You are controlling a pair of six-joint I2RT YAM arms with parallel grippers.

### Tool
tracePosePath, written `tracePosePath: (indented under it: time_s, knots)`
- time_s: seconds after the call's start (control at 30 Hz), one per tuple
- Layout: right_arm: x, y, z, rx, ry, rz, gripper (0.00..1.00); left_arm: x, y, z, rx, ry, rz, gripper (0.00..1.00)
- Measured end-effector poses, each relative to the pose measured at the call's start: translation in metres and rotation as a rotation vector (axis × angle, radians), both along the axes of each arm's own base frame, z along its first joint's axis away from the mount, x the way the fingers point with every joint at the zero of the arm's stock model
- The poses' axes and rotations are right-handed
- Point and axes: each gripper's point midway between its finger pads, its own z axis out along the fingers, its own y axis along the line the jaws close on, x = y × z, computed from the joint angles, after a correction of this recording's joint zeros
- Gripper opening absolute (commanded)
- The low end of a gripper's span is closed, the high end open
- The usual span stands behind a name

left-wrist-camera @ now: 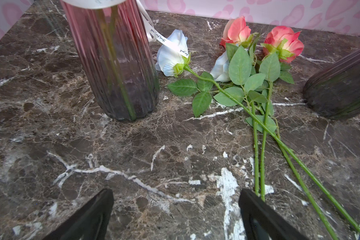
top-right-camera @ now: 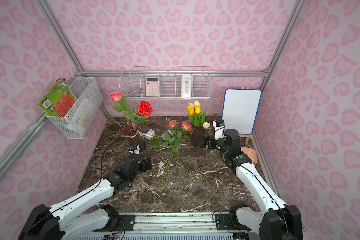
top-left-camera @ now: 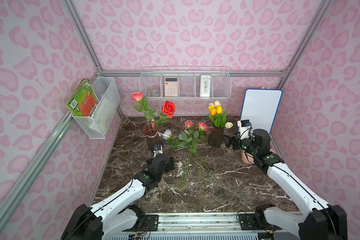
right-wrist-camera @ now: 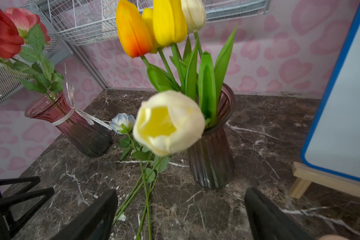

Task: Arrange the flowers in different vases according to their variety
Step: Pick up the flower at the center of the board.

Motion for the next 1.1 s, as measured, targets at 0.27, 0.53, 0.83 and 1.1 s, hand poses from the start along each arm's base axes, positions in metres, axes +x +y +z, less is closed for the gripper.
tracePosePath:
  time_s: [0.27,0.53,0.83,1.1]
  knots:
    - [-0.051,0.038,-0.046,-0.022,0.141,0.134,0.87,0.003,-0.010,-0.008,-0.011,0.032,-0.032,0.99]
    - [-0.084,0.080,-0.101,-0.172,0.279,0.244,0.70,0.004,-0.014,-0.006,-0.025,0.027,-0.043,0.99]
    - [-0.073,0.090,-0.150,-0.364,0.423,0.241,0.54,0.004,-0.013,-0.001,-0.038,0.011,-0.042,0.98]
    - [-0.071,0.102,-0.180,-0.467,0.483,0.283,0.52,0.004,-0.013,0.003,-0.044,0.002,-0.042,0.99]
